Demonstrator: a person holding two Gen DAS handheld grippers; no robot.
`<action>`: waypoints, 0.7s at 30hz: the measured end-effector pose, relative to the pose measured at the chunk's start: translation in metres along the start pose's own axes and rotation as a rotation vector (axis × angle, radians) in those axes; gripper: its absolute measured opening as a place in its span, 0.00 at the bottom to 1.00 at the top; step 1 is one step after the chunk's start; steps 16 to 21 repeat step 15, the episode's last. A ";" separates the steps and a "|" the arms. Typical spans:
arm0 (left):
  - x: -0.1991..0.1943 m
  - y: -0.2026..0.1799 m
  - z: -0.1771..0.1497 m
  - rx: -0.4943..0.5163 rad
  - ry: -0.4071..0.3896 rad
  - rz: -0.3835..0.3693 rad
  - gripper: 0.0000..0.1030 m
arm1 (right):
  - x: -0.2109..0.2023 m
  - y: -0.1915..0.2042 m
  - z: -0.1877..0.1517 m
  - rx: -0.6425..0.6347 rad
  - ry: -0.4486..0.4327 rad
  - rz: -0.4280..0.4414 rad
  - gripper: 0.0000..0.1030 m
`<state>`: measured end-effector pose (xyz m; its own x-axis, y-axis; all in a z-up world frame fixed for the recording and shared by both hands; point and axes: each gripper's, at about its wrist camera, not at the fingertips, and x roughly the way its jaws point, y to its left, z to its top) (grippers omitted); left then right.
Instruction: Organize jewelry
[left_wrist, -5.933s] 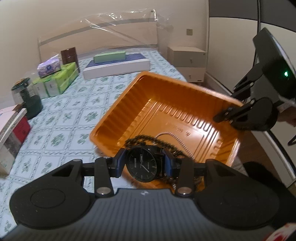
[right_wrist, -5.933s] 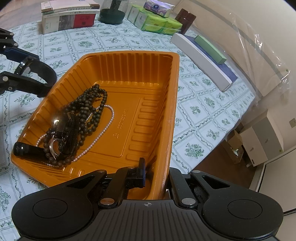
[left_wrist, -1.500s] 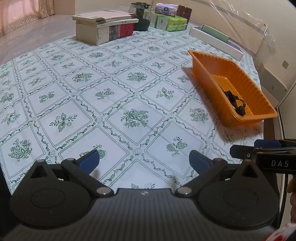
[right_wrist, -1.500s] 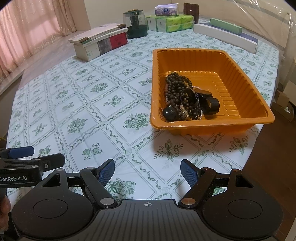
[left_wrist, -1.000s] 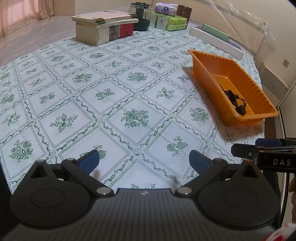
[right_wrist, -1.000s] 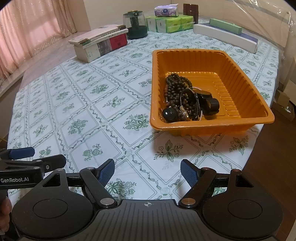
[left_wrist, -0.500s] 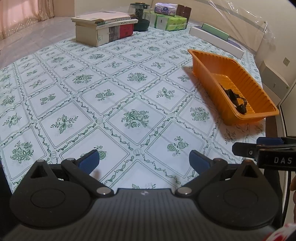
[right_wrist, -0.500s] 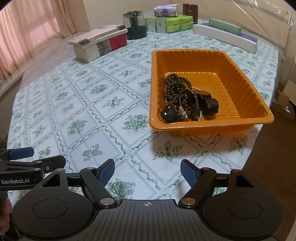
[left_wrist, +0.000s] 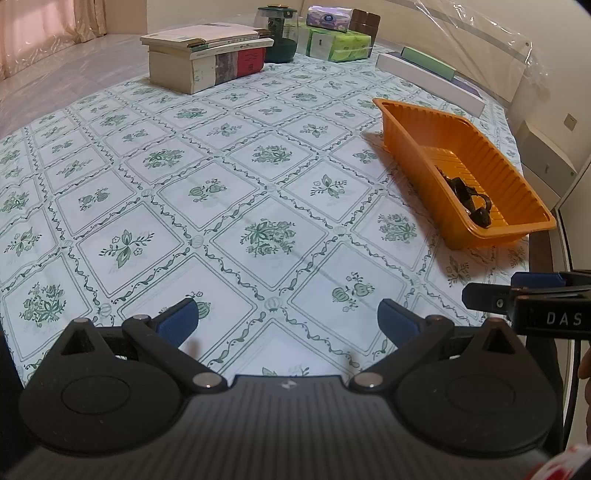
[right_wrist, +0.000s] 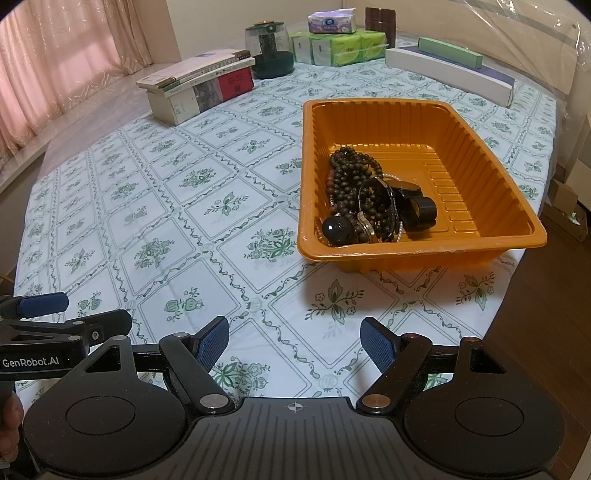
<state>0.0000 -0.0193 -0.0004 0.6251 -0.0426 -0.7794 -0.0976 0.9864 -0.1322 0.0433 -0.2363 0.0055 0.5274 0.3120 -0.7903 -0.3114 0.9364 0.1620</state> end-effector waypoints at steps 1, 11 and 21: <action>0.000 0.000 0.000 0.000 0.000 0.000 1.00 | 0.000 0.000 0.000 0.000 0.000 0.000 0.76; -0.001 0.000 0.001 -0.010 -0.013 -0.006 1.00 | 0.000 0.000 0.000 0.000 0.001 0.000 0.76; -0.002 0.001 0.002 -0.011 -0.024 -0.010 1.00 | -0.001 -0.001 0.000 -0.003 -0.001 0.005 0.76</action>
